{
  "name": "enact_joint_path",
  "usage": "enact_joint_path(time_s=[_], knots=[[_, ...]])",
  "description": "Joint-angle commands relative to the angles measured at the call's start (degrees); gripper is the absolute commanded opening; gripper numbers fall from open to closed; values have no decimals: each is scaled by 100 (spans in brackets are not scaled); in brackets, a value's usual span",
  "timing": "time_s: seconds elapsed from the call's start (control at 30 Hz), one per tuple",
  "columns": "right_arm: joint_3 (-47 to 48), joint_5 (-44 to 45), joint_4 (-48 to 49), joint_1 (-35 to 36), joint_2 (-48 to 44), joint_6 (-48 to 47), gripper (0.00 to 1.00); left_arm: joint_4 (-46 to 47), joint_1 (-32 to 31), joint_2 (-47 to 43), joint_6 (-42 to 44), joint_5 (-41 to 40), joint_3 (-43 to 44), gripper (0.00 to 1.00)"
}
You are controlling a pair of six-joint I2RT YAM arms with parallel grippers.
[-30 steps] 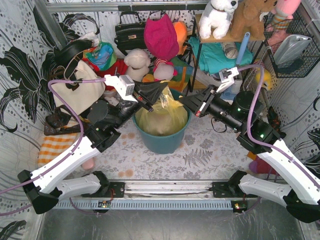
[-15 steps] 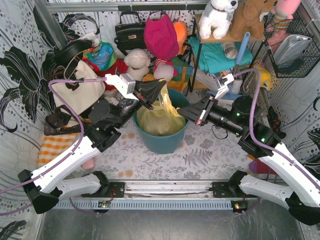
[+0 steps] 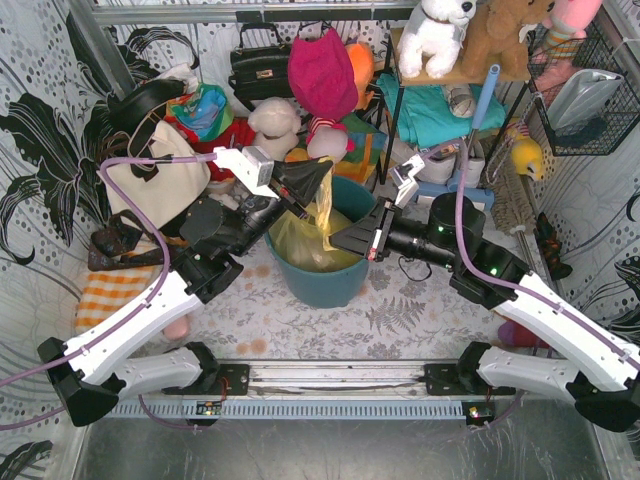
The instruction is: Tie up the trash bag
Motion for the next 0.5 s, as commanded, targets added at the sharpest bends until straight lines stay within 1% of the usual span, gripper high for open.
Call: enact_joint_path(time_s=[0.0, 0.13, 0.33, 0.47], knots=[[-61, -180, 562, 80, 121, 101, 0, 183, 16, -29, 27, -56, -24, 0], [-140, -21, 914, 182, 284, 75, 0, 176, 22, -51, 4, -36, -45, 0], [-354, 983, 1507, 616, 362, -260, 0, 156, 25, -108, -15, -36, -80, 0], [-471, 1694, 2051, 1049, 523, -753, 0, 159, 25, -125, -20, -38, -100, 0]])
